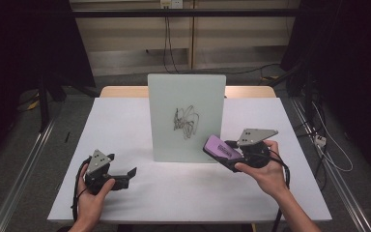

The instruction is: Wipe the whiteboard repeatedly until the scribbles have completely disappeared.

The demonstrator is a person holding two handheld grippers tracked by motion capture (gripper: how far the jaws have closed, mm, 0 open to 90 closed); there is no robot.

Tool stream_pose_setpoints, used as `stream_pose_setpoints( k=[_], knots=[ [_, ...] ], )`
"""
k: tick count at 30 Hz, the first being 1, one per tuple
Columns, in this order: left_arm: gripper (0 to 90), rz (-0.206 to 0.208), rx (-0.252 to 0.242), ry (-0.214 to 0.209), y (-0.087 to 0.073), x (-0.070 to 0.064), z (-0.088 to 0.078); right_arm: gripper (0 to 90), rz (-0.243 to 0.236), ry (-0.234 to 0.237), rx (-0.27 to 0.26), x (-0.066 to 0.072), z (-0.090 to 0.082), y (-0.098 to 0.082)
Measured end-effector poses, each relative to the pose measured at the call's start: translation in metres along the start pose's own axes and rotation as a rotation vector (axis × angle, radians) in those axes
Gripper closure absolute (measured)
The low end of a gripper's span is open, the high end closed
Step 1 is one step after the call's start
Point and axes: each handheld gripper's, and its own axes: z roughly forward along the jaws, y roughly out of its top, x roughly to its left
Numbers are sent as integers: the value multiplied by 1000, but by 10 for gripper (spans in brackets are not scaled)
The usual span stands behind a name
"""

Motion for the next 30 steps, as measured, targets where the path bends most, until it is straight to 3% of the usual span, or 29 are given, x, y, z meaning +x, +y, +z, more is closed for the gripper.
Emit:
stream_pose_setpoints(
  k=[14, 21, 30],
  knots=[
    [47, 5, -5, -2, 1, 0, 0, 410, -53, 10, -36, 0, 8, 22],
    [47, -3, -13, 0, 1, 1, -1, 410, -66, 26, -47, -3, 20, 32],
    [47, 5, -5, -1, 1, 1, -1, 410, -75, 31, -75, -5, 23, 48]
  ],
)
